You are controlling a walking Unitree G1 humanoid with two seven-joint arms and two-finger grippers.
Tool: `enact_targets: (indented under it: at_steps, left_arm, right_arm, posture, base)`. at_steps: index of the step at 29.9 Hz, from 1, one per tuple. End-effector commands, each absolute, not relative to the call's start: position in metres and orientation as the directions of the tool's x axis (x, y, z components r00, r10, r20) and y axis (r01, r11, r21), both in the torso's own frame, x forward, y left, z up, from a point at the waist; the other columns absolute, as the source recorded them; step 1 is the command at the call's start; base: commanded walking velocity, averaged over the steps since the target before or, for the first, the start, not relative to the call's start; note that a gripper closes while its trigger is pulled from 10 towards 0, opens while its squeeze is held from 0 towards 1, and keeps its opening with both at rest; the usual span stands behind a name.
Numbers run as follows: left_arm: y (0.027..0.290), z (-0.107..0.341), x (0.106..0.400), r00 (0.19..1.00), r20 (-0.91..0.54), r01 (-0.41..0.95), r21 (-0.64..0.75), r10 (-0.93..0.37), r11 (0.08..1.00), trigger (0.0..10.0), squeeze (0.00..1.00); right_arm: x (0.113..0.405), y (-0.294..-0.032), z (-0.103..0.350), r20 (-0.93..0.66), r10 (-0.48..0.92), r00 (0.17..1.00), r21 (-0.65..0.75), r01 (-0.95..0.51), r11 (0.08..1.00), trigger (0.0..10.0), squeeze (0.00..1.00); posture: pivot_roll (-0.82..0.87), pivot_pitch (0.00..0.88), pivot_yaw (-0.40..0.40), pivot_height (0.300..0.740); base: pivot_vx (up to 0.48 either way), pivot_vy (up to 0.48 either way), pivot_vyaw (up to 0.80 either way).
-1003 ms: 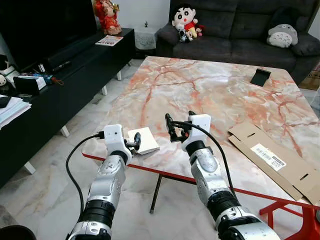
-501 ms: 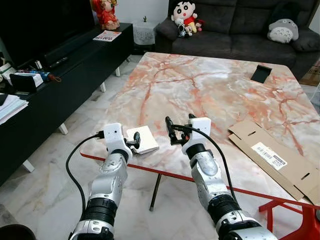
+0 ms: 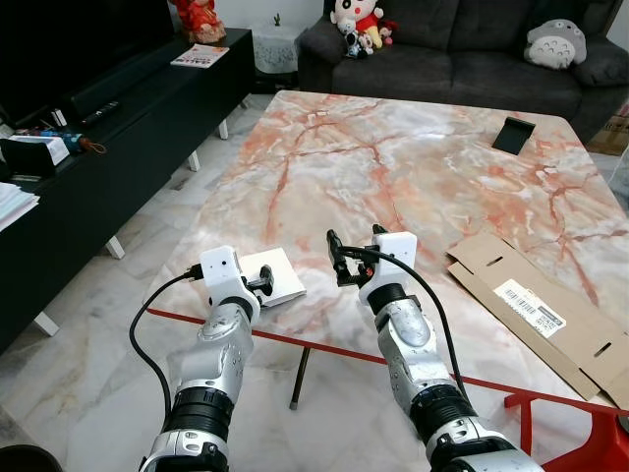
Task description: Picking trash to rubbish bin
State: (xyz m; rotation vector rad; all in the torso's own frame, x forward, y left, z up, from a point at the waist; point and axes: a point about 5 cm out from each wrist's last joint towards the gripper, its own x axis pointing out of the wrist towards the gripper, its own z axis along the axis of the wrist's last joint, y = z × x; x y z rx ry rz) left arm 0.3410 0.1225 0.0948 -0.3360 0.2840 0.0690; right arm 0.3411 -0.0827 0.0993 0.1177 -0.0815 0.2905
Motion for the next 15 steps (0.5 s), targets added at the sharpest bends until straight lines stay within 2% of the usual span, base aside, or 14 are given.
enact_targets:
  at_steps: [1,2,3,4,15]
  left_arm:
    - [0.118,0.092,0.342,0.948,-0.319,-0.127,-0.339,0.012,0.932,10.0,0.00]
    - [0.115,0.092,0.343,0.946,-0.324,-0.122,-0.349,0.002,0.929,1.1,0.00]
    - [0.114,0.092,0.343,0.946,-0.324,-0.117,-0.352,-0.003,0.929,1.1,0.00]
    - [0.112,0.093,0.343,0.947,-0.320,-0.106,-0.355,-0.014,0.929,0.0,0.00]
    - [0.105,0.096,0.345,0.950,-0.304,-0.053,-0.372,-0.068,0.927,0.0,0.00]
  right_arm:
    - [0.341,-0.081,0.102,0.107,0.292,0.951,0.097,-0.302,0.948,10.0,0.00]
    - [0.340,-0.081,0.102,0.106,0.292,0.951,0.096,-0.302,0.949,10.0,0.00]
    - [0.340,-0.081,0.102,0.105,0.292,0.951,0.096,-0.302,0.949,10.0,0.00]
    - [0.340,-0.081,0.102,0.105,0.292,0.951,0.096,-0.302,0.949,10.0,0.00]
    - [0.342,-0.080,0.104,0.105,0.290,0.951,0.096,-0.299,0.949,10.0,0.00]
  posture:
    - [0.03,0.068,-0.011,0.740]
    - [0.03,0.067,-0.011,0.740]
    - [0.03,0.067,-0.011,0.740]
    - [0.03,0.068,-0.011,0.740]
    - [0.03,0.053,0.001,0.740]
  base:
    - [0.000,0.000,0.00]
    - [0.000,0.000,0.00]
    - [0.000,0.000,0.00]
    - [0.000,0.000,0.00]
    - [0.000,0.000,0.00]
